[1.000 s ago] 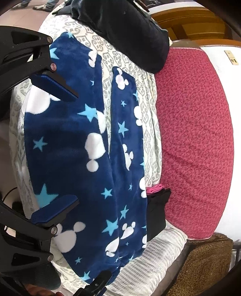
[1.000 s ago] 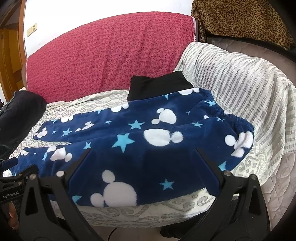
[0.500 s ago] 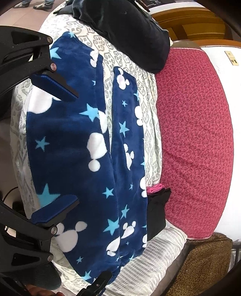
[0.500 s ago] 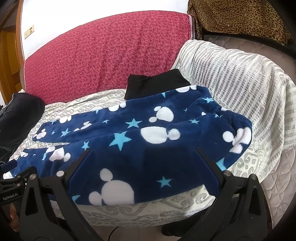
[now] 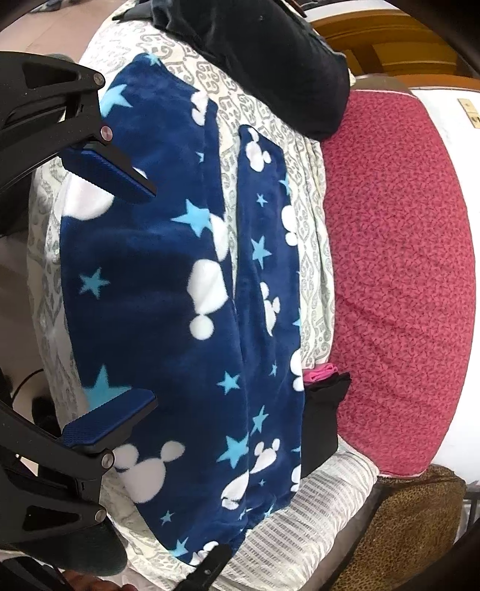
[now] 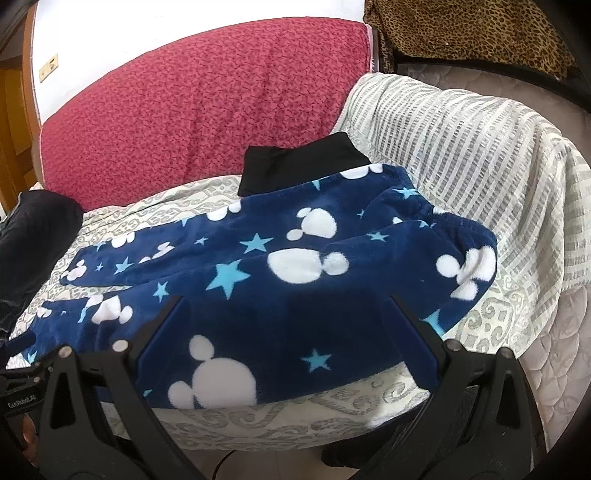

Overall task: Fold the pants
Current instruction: 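Grasp the pant leg hems with both grippers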

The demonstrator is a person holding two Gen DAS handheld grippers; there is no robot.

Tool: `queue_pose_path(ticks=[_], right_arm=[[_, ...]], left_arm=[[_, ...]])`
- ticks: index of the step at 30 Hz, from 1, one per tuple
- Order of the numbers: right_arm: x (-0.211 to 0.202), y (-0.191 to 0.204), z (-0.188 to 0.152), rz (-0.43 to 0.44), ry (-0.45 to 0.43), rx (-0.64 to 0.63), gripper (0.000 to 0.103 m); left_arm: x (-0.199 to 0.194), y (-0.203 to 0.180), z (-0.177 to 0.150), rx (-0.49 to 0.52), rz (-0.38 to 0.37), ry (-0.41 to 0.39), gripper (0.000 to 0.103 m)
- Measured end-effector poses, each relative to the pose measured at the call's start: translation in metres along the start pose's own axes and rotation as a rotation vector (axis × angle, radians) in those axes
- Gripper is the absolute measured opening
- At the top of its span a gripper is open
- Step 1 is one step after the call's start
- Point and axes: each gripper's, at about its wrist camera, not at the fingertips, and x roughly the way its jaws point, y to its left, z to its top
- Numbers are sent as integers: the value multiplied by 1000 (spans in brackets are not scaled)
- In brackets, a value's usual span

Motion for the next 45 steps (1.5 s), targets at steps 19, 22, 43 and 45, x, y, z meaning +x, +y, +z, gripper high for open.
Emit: queue_pose_path(ticks=[19, 22, 43, 45], right_arm=[[10, -44, 2, 58, 55, 112, 80], [16, -60, 5, 97, 100, 154, 54], [39, -148, -14, 142, 242, 526, 43], [43, -152, -16, 142, 246, 540, 43]], left_arm=[[1, 118, -7, -268, 25, 67, 102], [-1, 151, -13, -376, -4, 83, 102], [48, 186, -33, -611, -121, 186, 71], [51, 186, -34, -600, -117, 187, 67]])
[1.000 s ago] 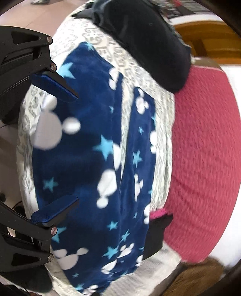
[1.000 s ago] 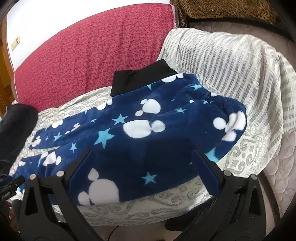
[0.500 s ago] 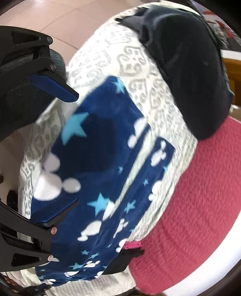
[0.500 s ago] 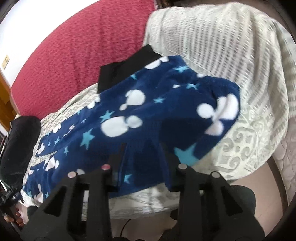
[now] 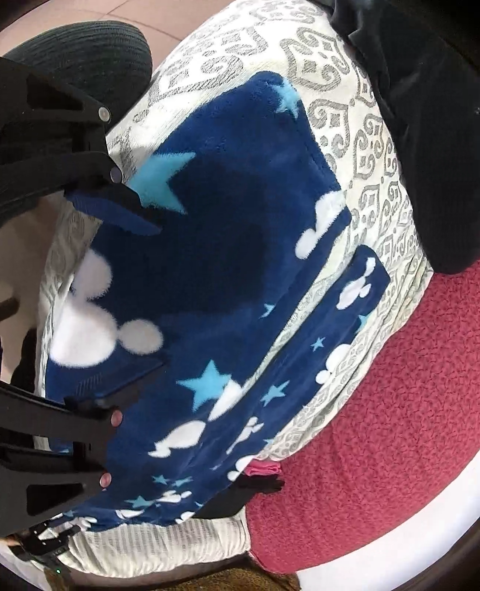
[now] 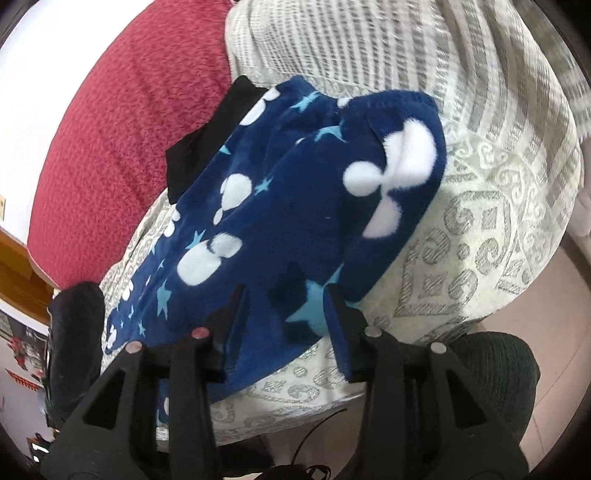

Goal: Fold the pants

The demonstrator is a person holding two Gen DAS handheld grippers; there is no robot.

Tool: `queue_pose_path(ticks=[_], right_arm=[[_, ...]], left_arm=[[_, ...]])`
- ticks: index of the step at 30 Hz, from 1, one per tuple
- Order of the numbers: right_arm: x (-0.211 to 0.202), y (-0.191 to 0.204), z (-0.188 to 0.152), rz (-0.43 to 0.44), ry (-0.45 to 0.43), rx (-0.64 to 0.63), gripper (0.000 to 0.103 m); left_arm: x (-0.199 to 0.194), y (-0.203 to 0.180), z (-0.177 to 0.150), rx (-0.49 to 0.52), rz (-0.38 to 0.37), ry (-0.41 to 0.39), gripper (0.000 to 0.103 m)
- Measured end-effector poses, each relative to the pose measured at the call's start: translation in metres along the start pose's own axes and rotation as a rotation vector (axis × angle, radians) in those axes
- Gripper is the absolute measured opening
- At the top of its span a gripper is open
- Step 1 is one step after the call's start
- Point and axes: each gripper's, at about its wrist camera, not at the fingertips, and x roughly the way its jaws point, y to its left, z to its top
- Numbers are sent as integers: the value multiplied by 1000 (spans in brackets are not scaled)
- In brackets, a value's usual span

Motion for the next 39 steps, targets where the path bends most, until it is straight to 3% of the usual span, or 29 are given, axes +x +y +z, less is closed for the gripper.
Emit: queue_pose_path(ticks=[4, 9, 13, 20, 27, 28, 29, 30, 31, 32, 39], right_arm=[[7, -8, 4, -17, 14, 39, 43], [-2, -12, 3, -51, -7, 26, 44], [-5, -25, 0, -62, -37, 78, 61], [2, -43, 1, -39, -19, 145, 61], [14, -37, 4, -15, -9, 146, 61], [16, -37, 5, -11, -8, 147, 59], [17, -36, 5, -9, -6, 145, 53], [19, -35, 6, -6, 7, 132, 33], [21, -33, 7, -8, 23, 122, 11], [21, -34, 7, -10, 25, 123, 10], [10, -22, 10, -10, -28, 77, 8]], left_arm=[[-5, 8, 2, -13, -5, -10, 65], [-17, 19, 8, -31, 27, -32, 78], [-8, 25, 11, -91, 5, -12, 78], [-15, 36, 8, -168, -9, 5, 78], [-9, 45, 11, -190, 43, -19, 76], [-9, 41, 13, -176, 50, -33, 71], [-8, 39, 15, -170, 54, -35, 54], [-5, 37, 17, -166, 60, -27, 43], [-2, 37, 18, -172, 61, -17, 26], [-1, 39, 19, -182, 60, -13, 13], [-12, 38, 21, -177, 65, -47, 11]])
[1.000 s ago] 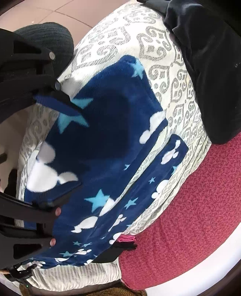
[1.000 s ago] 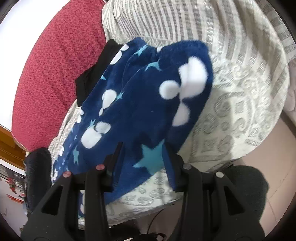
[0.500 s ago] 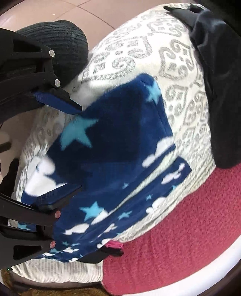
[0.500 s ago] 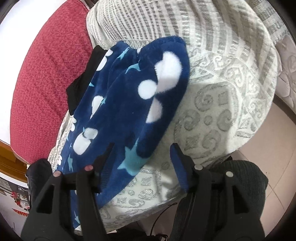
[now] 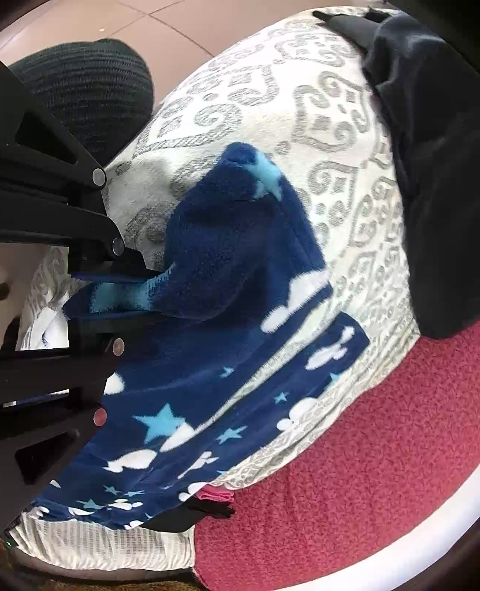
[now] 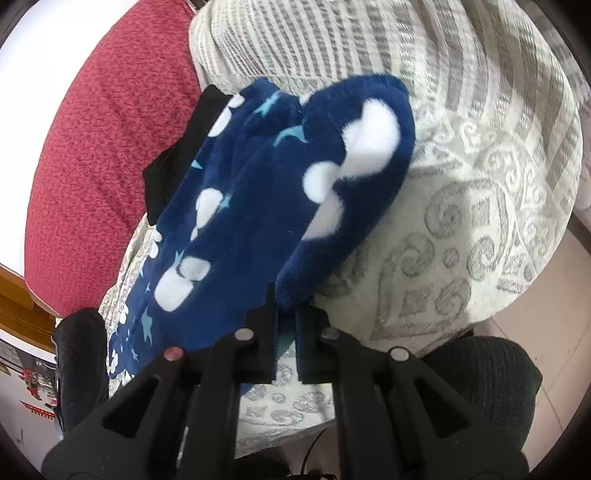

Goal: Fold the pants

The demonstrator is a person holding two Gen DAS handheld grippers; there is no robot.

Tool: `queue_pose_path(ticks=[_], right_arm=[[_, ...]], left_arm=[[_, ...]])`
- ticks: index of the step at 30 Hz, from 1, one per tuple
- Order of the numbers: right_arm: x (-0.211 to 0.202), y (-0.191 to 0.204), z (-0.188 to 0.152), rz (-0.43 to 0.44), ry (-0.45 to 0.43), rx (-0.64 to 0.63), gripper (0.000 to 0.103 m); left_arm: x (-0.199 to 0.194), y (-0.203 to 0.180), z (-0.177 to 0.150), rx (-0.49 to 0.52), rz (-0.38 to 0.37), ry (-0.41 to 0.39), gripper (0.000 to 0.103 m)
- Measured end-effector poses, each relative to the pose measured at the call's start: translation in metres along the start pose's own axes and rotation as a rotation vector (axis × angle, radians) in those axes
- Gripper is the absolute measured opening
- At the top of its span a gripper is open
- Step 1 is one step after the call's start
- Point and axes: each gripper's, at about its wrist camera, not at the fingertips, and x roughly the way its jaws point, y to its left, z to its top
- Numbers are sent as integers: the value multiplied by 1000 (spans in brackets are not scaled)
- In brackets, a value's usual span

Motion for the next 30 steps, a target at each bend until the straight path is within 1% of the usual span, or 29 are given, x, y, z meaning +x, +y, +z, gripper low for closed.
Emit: queue_pose_path(ticks=[5, 10, 14, 20, 25, 27, 30], right_arm=[[-9, 19, 2, 10, -51, -65, 8], [-19, 44, 8, 20, -111, -151, 8], [-20, 64, 18, 35, -138, -206, 8], [-17, 99, 35, 41, -184, -288, 8], [-3, 120, 53, 34, -185, -329, 8], [4, 126, 61, 27, -184, -334, 8], [14, 134, 74, 36, -179, -329, 8]], left_arm=[[-22, -21, 5, 89, 2, -72, 11], [-34, -49, 10, 223, 62, -151, 11], [-38, -67, 16, 282, 53, -182, 11], [-46, -87, 34, 307, 77, -225, 11], [-40, -98, 54, 315, 111, -233, 11], [-35, -102, 64, 306, 128, -223, 11], [-24, -111, 82, 281, 154, -185, 11]])
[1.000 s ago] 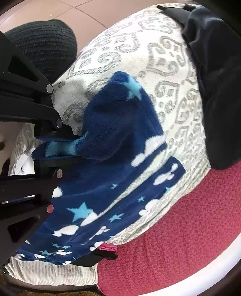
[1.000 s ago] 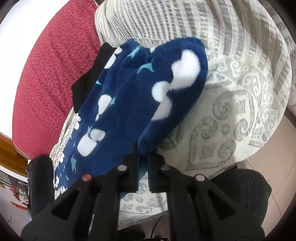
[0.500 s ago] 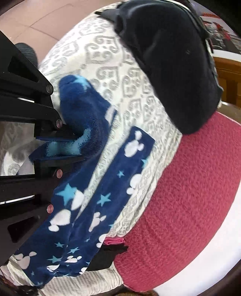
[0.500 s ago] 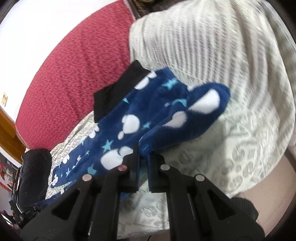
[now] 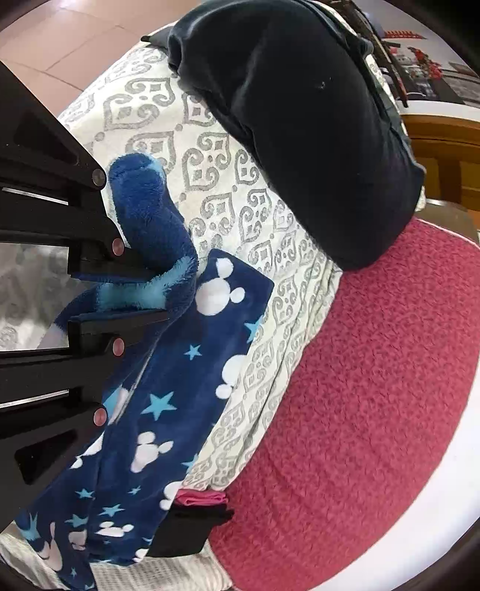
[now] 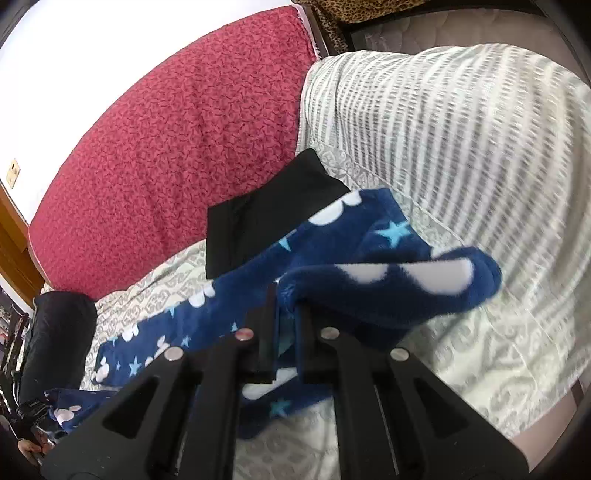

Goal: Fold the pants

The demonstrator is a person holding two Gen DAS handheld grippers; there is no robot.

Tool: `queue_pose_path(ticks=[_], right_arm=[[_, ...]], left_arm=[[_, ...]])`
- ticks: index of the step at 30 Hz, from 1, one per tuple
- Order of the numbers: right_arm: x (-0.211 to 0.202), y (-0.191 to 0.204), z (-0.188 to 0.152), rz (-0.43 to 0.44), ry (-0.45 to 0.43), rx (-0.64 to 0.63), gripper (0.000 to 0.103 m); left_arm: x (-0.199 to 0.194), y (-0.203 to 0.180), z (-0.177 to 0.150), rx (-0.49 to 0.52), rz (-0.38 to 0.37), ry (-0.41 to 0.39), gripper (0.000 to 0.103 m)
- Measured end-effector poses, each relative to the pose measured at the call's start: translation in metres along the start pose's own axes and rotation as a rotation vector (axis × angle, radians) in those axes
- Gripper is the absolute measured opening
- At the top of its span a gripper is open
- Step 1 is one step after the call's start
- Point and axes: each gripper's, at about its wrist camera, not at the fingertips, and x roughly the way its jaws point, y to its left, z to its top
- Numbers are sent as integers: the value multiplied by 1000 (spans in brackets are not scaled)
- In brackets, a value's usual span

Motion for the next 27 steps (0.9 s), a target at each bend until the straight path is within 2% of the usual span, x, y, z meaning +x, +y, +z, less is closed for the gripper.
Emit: queue_pose_path(ticks=[4, 13, 21, 27], right_arm=[[20, 6, 19, -10, 14, -11, 8], [91, -8, 41, -62, 78, -37, 8], [147, -18, 45, -118, 158, -84, 8], [174, -20, 50, -133, 164, -89, 8]], left_arm=[[20, -8, 25, -16, 52, 51, 11], [79, -49, 83, 78, 166, 126, 11], [143, -72, 111, 134, 225, 188, 11], [176, -76, 123, 157, 263, 220, 11]])
